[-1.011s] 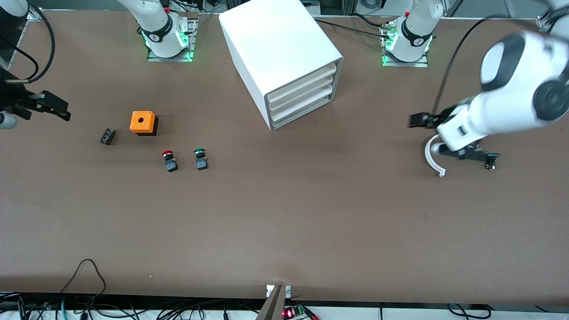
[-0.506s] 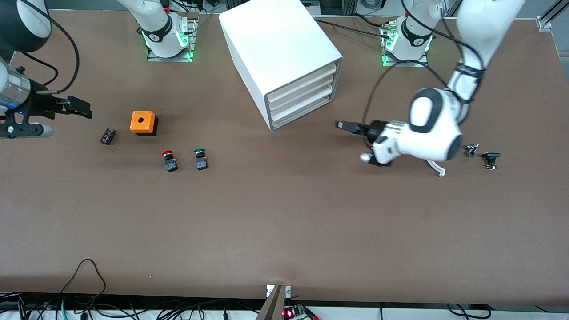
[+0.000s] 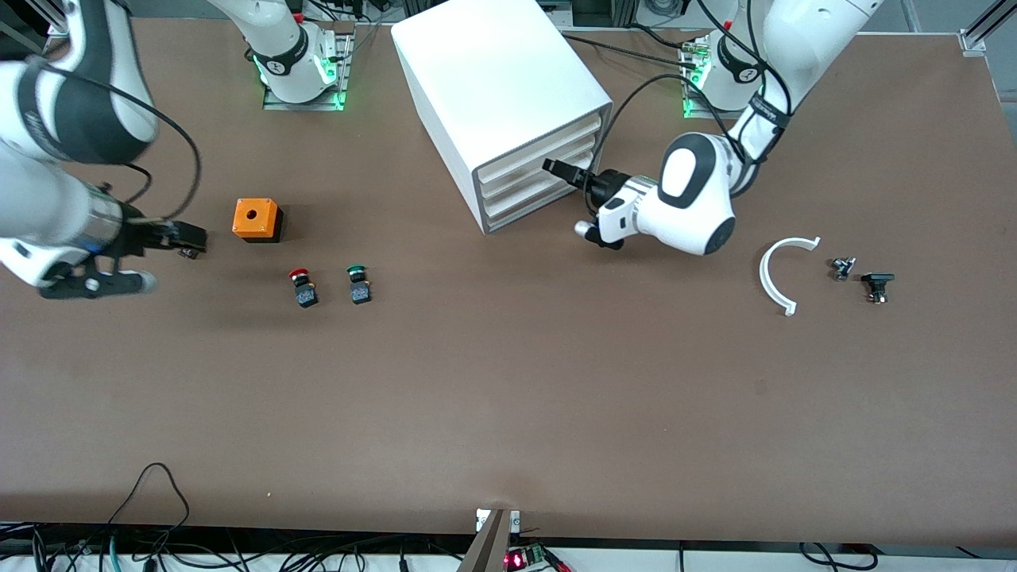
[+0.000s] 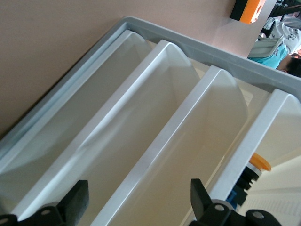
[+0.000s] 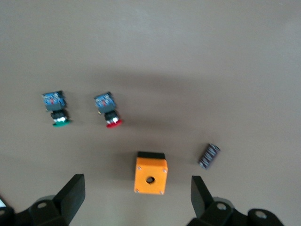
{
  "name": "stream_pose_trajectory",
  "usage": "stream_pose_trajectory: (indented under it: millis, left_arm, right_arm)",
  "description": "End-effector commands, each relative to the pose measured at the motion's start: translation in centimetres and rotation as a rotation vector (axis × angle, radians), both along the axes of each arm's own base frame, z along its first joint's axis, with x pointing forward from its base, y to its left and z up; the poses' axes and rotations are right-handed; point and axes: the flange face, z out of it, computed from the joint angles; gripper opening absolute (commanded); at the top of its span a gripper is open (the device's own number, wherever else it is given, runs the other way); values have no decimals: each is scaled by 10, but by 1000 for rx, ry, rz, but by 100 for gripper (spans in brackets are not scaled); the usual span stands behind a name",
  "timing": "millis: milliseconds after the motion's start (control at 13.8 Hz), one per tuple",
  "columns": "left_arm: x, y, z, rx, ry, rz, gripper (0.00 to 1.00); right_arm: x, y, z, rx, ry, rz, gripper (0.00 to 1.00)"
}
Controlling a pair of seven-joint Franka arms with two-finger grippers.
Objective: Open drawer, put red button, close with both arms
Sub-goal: 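Pull the drawer open with the left gripper while the right gripper reaches the button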
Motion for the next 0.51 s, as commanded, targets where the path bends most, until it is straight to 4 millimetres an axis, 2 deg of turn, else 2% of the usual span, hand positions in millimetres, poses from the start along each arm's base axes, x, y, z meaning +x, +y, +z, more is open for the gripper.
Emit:
stream_pose_trajectory:
  millis: [0, 144, 289, 361, 433]
  left_arm:
    - [-18, -10, -6, -3, -25, 17, 90]
    - [-24, -11, -10, 2, -12, 18, 81]
    - [-31, -13, -13, 5, 0, 10, 57]
    - [-35, -15, -13, 4, 2, 3, 24]
    - [-36, -15, -14, 6, 6, 2, 0]
  right_arm:
    - [5, 20, -46, 31, -2, 35, 100]
    - [0, 29, -84, 37, -20, 53, 100]
    - [-13, 40, -124, 47, -47, 82, 100]
    - [-19, 46, -140, 55, -52, 118, 100]
    - [-22, 54, -153, 64, -55, 154, 100]
